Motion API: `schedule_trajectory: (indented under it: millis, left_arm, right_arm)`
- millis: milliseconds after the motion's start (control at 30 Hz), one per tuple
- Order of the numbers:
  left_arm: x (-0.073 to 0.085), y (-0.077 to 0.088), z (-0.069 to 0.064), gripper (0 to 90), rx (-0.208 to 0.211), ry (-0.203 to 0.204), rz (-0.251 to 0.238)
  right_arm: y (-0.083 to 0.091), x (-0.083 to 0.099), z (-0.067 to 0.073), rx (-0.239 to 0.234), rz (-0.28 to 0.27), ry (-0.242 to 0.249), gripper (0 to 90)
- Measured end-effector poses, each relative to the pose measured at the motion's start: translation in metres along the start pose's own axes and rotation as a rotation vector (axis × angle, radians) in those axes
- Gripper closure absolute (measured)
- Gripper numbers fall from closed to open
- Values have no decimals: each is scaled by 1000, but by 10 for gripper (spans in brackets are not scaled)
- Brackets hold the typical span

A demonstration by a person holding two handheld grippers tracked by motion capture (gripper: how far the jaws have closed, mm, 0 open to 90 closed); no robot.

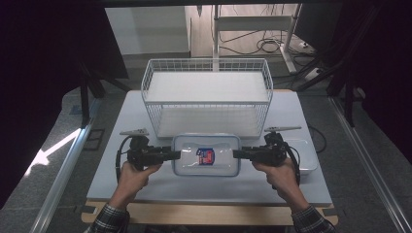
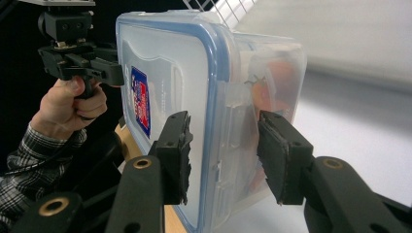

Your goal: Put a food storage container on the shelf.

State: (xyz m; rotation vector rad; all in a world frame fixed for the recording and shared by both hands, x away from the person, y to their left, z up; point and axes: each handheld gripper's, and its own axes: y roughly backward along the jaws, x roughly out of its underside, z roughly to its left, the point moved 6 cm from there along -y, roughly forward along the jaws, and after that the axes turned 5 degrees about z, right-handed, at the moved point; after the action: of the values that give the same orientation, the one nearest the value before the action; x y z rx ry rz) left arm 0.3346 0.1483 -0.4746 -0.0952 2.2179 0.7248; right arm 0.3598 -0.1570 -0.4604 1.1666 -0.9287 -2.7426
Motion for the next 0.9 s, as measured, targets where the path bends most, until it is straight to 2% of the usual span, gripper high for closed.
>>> schedule_trajectory:
  millis: [333, 567, 900]
  left_arm:
    - [-32, 17, -11, 515, -26, -30, -45]
    - [-56, 28, -19, 514, -40, -66, -67]
    - [-87, 39, -23, 514, -45, -79, -100]
  right_arm:
    - [11, -33, 13, -1, -38, 47, 565]
    - [22, -56, 21, 4, -65, 79, 562]
    - [34, -88, 30, 23, -95, 121, 561]
